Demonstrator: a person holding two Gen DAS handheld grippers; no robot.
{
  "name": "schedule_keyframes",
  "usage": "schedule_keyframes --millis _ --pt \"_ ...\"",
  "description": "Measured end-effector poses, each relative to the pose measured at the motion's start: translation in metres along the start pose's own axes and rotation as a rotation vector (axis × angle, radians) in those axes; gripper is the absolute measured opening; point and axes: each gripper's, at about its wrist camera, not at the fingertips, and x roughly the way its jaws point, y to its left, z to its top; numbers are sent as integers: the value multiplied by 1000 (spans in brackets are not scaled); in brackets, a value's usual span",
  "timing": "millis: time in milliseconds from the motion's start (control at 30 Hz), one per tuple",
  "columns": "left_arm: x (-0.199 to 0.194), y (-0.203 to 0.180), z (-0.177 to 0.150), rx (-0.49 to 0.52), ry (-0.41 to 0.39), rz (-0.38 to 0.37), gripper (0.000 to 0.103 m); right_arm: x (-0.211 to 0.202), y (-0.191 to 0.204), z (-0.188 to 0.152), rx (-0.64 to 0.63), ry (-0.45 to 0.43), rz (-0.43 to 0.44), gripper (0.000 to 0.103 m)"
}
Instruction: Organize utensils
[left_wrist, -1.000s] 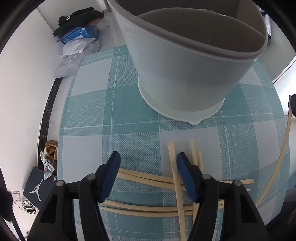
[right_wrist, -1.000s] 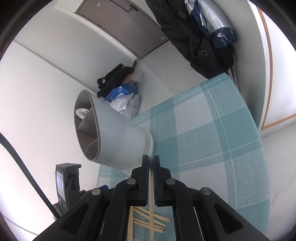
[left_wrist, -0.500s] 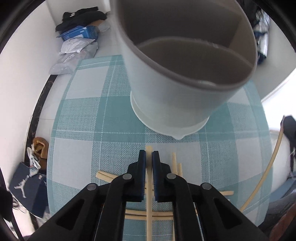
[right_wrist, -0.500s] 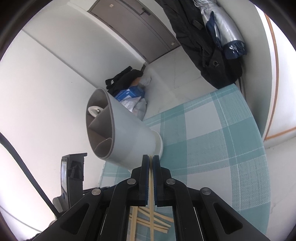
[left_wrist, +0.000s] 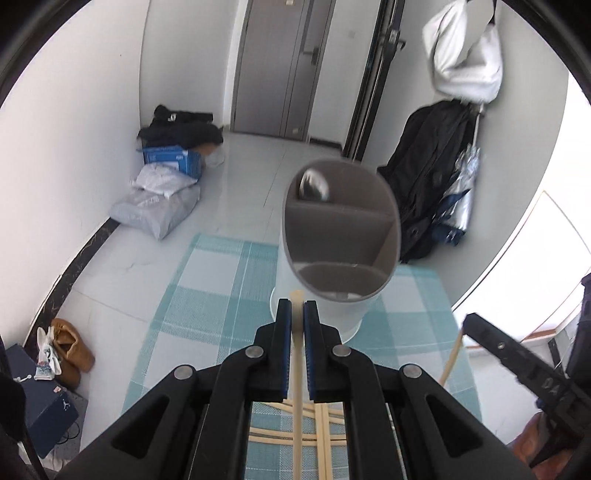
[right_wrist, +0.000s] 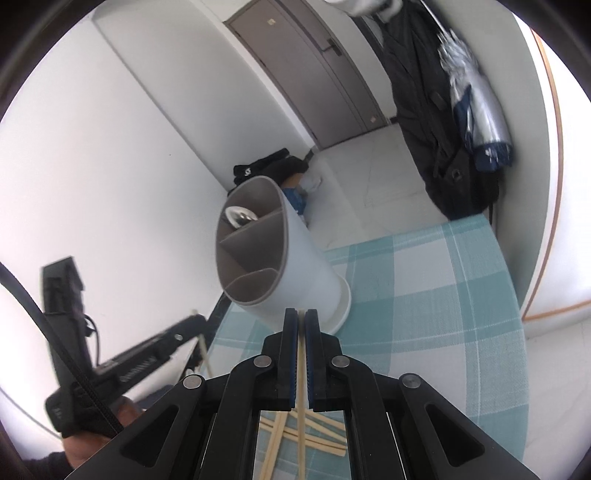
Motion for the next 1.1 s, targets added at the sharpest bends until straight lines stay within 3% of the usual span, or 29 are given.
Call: schedule_keyframes --millis 300,433,733,833,1100 --pt "-23 4 0 -40 -64 -19 3 -20 30 -3 -86 -63 -35 3" --pt "-33 8 -1 -77 -72 -36 3 -28 41 -6 -151 -82 -108 3" --pt "-55 14 7 -97 -109 -65 3 -43 52 -10 -176 -117 -130 2" --pt "-64 20 10 -129 -136 -82 3 -46 61 -14 -234 -134 -179 2" --pt "-76 22 26 -151 -169 -93 3 -50 66 -12 -242 -149 -168 2"
